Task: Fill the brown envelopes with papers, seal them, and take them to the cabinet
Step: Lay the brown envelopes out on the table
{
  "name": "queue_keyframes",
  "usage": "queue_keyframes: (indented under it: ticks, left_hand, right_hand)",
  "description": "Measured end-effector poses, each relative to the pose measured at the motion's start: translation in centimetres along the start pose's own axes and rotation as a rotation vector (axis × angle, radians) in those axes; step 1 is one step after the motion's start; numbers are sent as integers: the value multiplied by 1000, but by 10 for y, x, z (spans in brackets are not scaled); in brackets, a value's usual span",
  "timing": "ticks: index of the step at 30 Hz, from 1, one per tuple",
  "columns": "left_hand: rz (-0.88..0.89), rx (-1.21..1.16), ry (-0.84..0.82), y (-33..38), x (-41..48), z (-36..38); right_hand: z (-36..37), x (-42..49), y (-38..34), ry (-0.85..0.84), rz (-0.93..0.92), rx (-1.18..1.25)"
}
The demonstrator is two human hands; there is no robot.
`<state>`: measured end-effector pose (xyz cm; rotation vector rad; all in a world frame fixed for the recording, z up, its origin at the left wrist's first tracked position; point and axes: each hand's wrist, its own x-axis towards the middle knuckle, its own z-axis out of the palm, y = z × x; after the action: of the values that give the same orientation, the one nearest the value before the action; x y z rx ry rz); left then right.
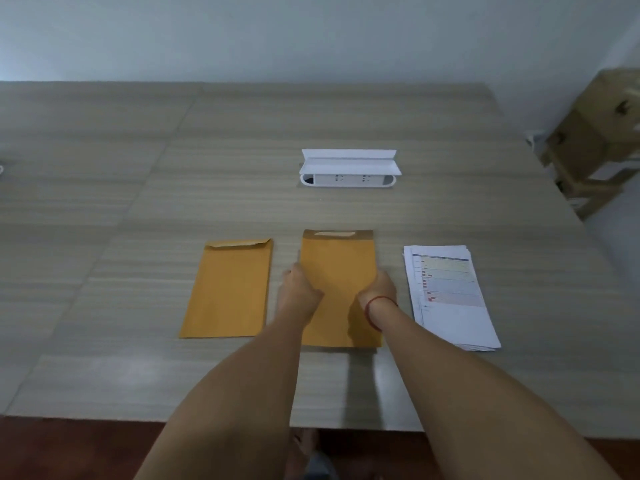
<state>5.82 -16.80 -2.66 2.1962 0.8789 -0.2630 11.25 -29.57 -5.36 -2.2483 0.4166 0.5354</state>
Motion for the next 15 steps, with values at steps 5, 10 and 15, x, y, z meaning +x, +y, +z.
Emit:
queue_keyframes:
  ticks: [5, 10, 15]
  left_hand:
    - [-18, 191, -67, -6, 18, 29]
    - [111, 422, 85, 6, 40, 25]
    - [422, 484, 23, 18, 75, 30]
  right_hand:
    - [-4, 23, 17, 48, -49, -395]
    - [-7, 49, 4, 121, -268, -462]
    - [-5, 74, -17, -25, -400, -559]
